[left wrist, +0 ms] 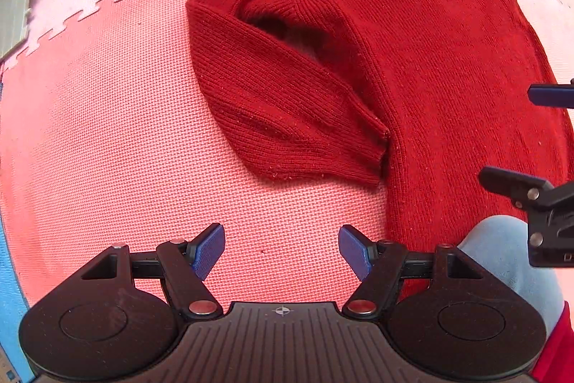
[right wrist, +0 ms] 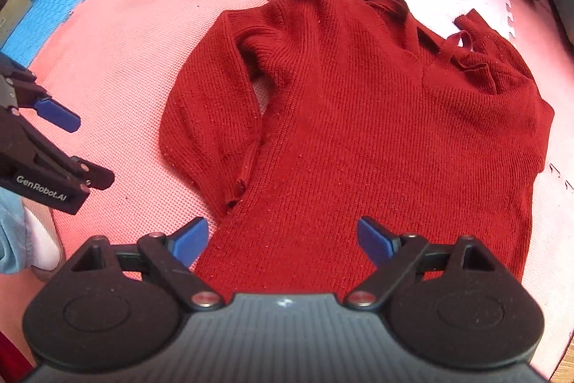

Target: Fold clothes

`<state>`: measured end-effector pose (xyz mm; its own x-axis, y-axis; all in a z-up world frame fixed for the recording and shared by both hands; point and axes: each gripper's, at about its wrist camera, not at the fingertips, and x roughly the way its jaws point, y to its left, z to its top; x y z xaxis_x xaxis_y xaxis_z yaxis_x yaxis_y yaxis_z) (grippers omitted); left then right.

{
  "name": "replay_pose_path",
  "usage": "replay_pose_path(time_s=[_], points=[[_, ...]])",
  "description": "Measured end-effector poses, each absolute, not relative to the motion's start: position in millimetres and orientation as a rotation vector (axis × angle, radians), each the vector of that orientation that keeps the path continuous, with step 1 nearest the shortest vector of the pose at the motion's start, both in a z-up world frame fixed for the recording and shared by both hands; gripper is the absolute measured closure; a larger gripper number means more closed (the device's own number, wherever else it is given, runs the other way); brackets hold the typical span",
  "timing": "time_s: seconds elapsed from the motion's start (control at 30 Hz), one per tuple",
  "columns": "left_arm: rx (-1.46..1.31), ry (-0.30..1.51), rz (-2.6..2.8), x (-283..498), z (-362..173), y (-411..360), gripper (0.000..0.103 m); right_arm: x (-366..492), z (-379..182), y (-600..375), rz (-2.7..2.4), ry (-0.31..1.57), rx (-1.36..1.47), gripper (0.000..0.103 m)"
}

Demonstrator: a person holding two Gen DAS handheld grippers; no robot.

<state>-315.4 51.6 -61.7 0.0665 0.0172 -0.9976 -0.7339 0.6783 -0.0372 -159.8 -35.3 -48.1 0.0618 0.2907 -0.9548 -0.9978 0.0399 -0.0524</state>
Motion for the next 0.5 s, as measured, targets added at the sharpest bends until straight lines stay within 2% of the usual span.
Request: replay_pose_path(time_s=[0.23,0.5], points=[[-0.652,1.43,0.654,-322,-71,39,0.031,-171,-52,-43,1.288,0.948,-1.015,0.012],[-0.679,1.357,0.678,-312,-72,37,0.031,-170,-51,-49,1.265,0.907,-1.002,0.012]])
